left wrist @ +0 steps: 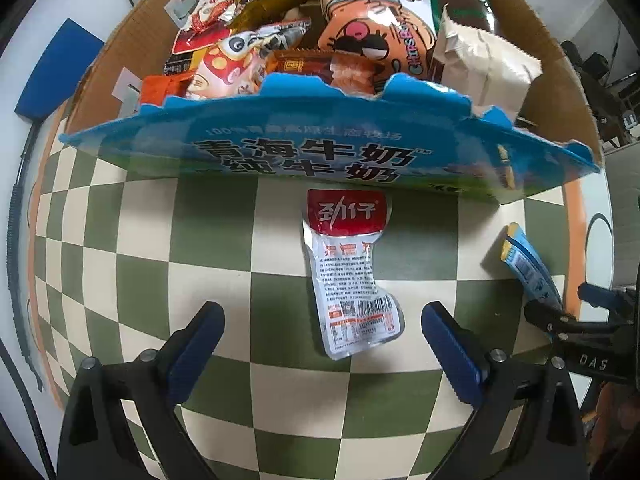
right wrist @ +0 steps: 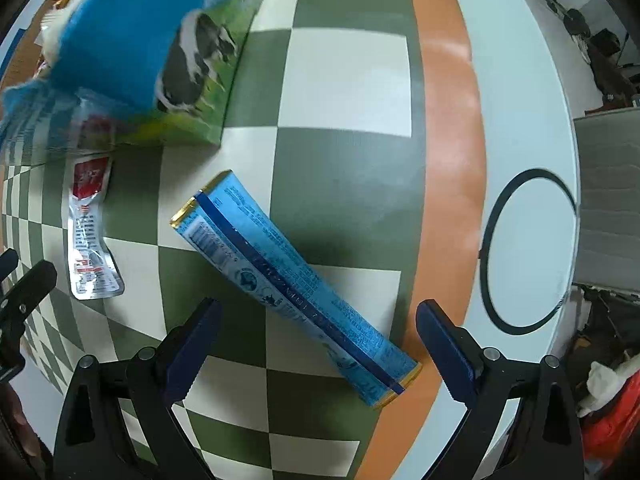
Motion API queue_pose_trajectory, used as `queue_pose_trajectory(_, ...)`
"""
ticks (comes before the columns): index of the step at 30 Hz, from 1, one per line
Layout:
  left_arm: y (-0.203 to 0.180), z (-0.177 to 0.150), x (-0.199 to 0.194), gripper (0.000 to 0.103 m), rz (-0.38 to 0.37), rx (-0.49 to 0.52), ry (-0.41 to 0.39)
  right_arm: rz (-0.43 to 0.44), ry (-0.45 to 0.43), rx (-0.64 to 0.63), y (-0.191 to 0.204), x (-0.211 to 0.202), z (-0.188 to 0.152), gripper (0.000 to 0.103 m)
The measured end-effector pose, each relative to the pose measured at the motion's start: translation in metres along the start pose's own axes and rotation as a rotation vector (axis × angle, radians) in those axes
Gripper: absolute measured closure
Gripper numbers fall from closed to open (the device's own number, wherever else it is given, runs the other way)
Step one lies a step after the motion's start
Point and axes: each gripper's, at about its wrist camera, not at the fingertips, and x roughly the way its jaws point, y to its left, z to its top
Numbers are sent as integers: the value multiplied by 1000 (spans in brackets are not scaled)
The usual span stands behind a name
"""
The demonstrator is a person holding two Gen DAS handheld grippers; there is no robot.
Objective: Organize snacks
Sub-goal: 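Grasp the red-white strip pack with the left tool while the right tool grasps the blue stick pack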
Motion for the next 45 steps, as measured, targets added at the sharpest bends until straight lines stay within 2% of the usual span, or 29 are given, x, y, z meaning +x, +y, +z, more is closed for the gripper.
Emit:
queue_pose_trajectory(2,0,3,4,2,6,-2,7,5,10,15,-2,5,-1,11)
queue_pose_trajectory(6,-1,9,15,2,11,-8,20,5,34,57,-6,15,-7,35)
queue_pose_trajectory(7,-2,11,18,2,12,-6,25,-3,35,63,-3,17,-7,36)
queue_pose_trajectory(9,-6,16,23,3,21,4,34,-11,28,74,-2,17,-10,45)
queue_pose_trajectory(12,-11,19,33,5,30,23,51,37,42,113,-1,17,-17,57)
queue_pose_trajectory(16,-18,22,45,6,37,44,72,106,49,143,4,13,-22,58)
queue_pose_trajectory(20,-25,24,56,21,44,73,102,131,31,162,5,9,-22,57)
queue_pose_trajectory(22,-26,26,59,22,41,75,99,127,28,165,6,10,-19,57)
queue_pose_trajectory(23,-27,26,59,25,37,76,100,124,27,164,6,9,-17,57)
queue_pose_trajectory(25,-31,26,58,36,6,82,103,117,27,161,8,11,-15,57)
queue_pose_trajectory(27,-33,26,55,59,-4,101,97,106,29,153,14,10,-10,57)
queue_pose_trajectory(28,-37,25,53,63,6,113,93,99,30,151,14,9,-7,57)
queue_pose_trajectory(29,-40,24,53,64,16,125,95,89,29,149,15,9,-7,58)
queue_pose_trajectory(33,-43,17,51,67,0,119,99,71,30,153,25,9,-15,75)
queue_pose_trajectory(39,-24,-18,52,68,-46,90,151,106,76,148,39,18,-40,76)
queue_pose_trajectory(45,-1,-57,54,67,-48,62,188,163,114,167,55,28,-72,76)
